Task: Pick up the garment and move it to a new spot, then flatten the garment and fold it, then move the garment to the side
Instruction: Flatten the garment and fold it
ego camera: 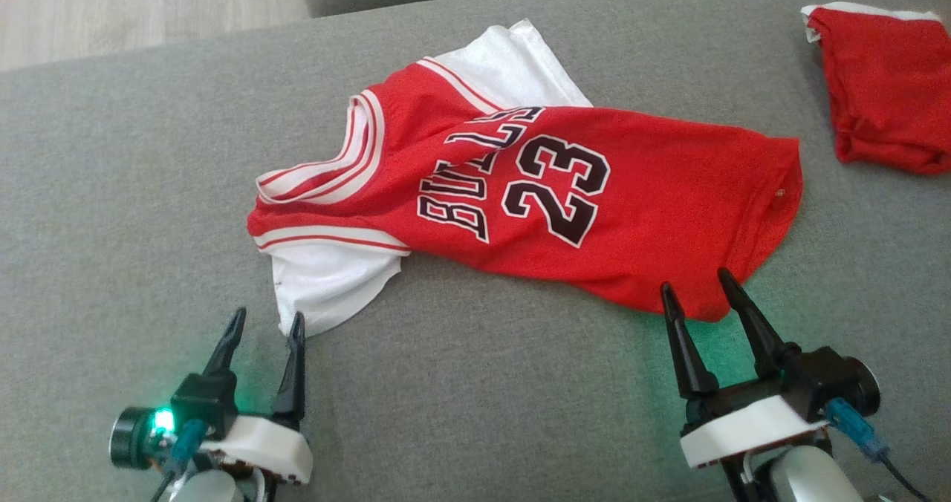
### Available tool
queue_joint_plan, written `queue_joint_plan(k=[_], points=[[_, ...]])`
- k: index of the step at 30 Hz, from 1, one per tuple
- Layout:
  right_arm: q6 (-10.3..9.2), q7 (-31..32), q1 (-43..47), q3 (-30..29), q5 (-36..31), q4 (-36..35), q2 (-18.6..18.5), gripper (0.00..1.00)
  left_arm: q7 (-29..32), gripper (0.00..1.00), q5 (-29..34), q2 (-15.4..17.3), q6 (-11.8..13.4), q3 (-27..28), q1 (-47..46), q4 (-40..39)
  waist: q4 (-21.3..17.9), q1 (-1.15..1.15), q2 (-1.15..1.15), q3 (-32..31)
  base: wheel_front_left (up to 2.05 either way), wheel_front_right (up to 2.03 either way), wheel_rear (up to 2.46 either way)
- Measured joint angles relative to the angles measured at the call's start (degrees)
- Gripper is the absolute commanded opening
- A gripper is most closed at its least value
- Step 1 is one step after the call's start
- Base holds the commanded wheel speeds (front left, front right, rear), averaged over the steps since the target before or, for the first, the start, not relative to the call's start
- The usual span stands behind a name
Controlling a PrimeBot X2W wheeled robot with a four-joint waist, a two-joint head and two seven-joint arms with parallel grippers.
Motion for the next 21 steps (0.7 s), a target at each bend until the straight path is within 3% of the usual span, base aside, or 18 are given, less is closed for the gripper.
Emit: queue_joint_plan(k=[8, 9, 10, 11, 12, 17, 21], points=[[0.0, 0.0, 0.0, 0.0, 0.0, 0.0, -0.1, 1.0, -0.1, 1.0, 0.1, -1.2, -2.3, 0.1, -0.4, 5.9, -1.1, 0.0, 0.0, 0.7, 0.0, 0.0, 0.0], [0.0, 0.0, 0.0, 0.0, 0.0, 0.0, -0.1, 1.0, -0.3, 0.95, 0.5, -1.2, -2.8, 0.1, -0.6, 6.2, -1.2, 0.0, 0.0, 0.7, 0.0, 0.0, 0.0], [0.0, 0.0, 0.0, 0.0, 0.0, 0.0, -0.1, 1.0, -0.3, 0.71, 0.6, -1.4, -3.1, 0.1, -0.9, 6.6, -1.2, 0.0, 0.0, 0.6, 0.0, 0.0, 0.0], [0.0, 0.0, 0.0, -0.1, 0.0, 0.0, -0.1, 1.0, -0.3, 0.39, 0.6, -1.6, -3.6, 0.1, -1.2, 6.8, -1.3, 0.0, 0.0, 0.6, 0.0, 0.0, 0.0], [0.0, 0.0, 0.0, -0.2, 0.0, 0.0, -0.1, 1.0, -0.3, 0.0, 0.9, -1.7, -4.2, 0.0, -1.4, 6.8, -1.3, 0.0, 0.0, 0.5, 0.0, 0.0, 0.0], [0.0, 0.0, 0.0, -1.3, 0.0, 0.2, -0.1, 1.0, -0.3, 0.0, 0.8, -2.6, -8.1, 0.1, -1.4, 5.5, -0.9, 0.0, 0.0, 0.1, 0.0, 0.0, 0.0], [0.0, 0.0, 0.8, -3.2, 0.0, 1.2, -0.1, 1.0, -0.3, 0.0, 0.2, -3.8, -8.9, 3.7, -1.4, -3.3, 0.0, 0.0, 0.0, -0.1, 0.0, 0.0, 0.0]])
